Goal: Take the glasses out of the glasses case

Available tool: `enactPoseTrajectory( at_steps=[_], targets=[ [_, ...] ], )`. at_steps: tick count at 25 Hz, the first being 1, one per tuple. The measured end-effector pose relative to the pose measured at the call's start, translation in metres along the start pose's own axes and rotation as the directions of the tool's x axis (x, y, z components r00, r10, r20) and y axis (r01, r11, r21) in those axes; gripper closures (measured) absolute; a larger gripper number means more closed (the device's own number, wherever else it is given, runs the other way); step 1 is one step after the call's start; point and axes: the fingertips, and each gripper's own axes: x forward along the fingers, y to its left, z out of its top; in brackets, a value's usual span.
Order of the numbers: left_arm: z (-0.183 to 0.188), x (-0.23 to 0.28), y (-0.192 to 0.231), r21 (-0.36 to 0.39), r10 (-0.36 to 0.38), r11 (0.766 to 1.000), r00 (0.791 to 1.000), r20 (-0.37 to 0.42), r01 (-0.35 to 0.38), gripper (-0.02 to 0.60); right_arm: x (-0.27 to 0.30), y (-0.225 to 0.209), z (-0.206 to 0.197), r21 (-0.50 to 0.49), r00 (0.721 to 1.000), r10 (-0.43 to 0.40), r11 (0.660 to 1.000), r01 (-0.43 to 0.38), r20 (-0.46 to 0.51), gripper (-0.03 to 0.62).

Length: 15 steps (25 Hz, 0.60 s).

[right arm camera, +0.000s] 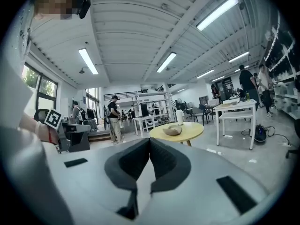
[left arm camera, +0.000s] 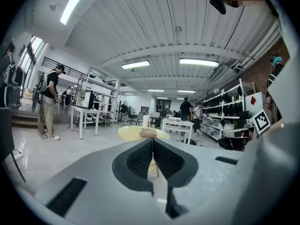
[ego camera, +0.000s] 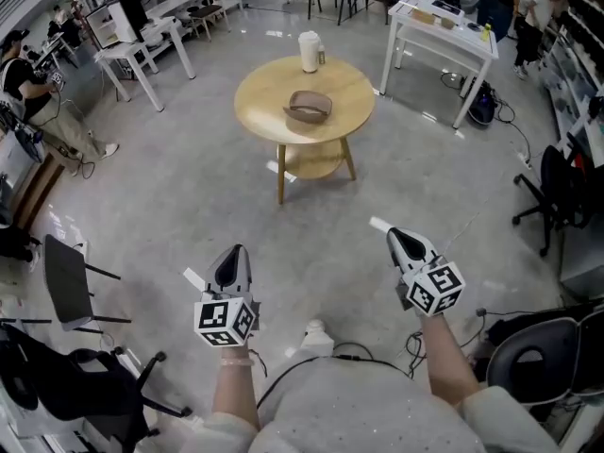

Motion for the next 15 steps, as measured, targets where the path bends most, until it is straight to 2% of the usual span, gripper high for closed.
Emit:
enactPoseTrajectory(
  at_steps=[8,15],
  targets=[
    [0.01,0.057,0.041,0.002,-0.046,0.999,0.999,-0.003,0.046,0.577,0.057,-0.009,0.005,0.038,0.999,-0.039,0.999,0.039,0.012,0.589],
    [0.009,0.087,0.06,-0.006,-0.076,0.997,0.997,-0.004,0.075,0.577,0.082,-0.017,0.006,0.064,0.997,-0.074,0.995,0.072,0.026,0.588]
  ],
)
